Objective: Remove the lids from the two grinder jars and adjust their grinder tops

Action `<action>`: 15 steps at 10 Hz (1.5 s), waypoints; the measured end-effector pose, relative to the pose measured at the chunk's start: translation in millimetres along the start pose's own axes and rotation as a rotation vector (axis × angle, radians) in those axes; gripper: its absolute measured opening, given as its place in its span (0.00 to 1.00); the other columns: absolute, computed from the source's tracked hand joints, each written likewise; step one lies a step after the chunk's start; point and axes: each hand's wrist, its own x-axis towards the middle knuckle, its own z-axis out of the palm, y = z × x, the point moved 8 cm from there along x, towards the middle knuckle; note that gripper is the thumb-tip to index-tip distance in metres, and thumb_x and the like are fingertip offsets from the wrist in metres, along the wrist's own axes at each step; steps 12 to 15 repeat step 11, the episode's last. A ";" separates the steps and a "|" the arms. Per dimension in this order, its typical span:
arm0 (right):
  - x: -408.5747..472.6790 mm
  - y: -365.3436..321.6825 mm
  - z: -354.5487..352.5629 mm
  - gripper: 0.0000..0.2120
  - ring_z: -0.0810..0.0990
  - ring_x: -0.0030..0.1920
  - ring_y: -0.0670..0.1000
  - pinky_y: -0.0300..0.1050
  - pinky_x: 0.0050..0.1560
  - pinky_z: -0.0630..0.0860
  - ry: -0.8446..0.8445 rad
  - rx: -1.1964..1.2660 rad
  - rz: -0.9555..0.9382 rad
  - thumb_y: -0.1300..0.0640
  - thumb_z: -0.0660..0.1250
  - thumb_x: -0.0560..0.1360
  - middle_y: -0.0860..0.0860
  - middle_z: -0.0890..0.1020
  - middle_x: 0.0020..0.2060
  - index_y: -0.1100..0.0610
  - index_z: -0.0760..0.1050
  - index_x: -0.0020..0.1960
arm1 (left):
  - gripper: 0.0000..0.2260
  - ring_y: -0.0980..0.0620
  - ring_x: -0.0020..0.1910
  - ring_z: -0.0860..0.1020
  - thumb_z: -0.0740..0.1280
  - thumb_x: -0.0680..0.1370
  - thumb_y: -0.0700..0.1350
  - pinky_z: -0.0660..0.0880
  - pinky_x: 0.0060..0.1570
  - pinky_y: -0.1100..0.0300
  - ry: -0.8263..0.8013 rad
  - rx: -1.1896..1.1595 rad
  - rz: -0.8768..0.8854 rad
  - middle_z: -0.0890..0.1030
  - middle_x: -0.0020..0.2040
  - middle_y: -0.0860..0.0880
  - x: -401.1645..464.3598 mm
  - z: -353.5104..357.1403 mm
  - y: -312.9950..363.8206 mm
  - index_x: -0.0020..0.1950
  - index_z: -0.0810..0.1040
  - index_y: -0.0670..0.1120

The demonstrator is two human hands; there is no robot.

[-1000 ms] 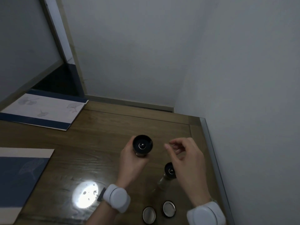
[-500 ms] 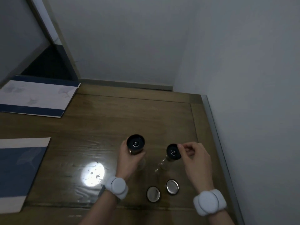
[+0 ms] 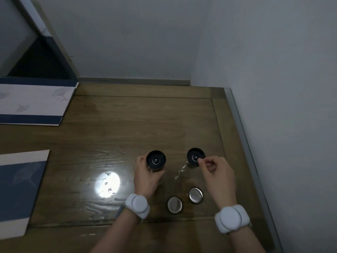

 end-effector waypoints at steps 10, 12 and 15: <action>-13.8 -14.9 1.6 0.09 0.80 0.42 0.46 0.37 0.37 0.69 -0.012 0.018 -0.018 0.43 0.68 0.78 0.47 0.79 0.44 0.48 0.79 0.45 | 0.28 0.45 0.58 0.79 0.79 0.64 0.53 0.80 0.57 0.45 -0.125 0.161 0.059 0.77 0.59 0.48 -7.5 4.6 -3.2 0.62 0.76 0.54; -15.5 -23.9 -4.7 0.09 0.80 0.43 0.45 0.36 0.39 0.70 -0.047 0.091 -0.032 0.43 0.68 0.78 0.47 0.79 0.44 0.48 0.79 0.45 | 0.33 0.49 0.63 0.76 0.83 0.65 0.52 0.76 0.63 0.48 -0.138 0.166 0.088 0.74 0.62 0.51 -15.2 -9.5 -0.8 0.66 0.73 0.54; -15.5 -23.9 -4.7 0.09 0.80 0.43 0.45 0.36 0.39 0.70 -0.047 0.091 -0.032 0.43 0.68 0.78 0.47 0.79 0.44 0.48 0.79 0.45 | 0.33 0.49 0.63 0.76 0.83 0.65 0.52 0.76 0.63 0.48 -0.138 0.166 0.088 0.74 0.62 0.51 -15.2 -9.5 -0.8 0.66 0.73 0.54</action>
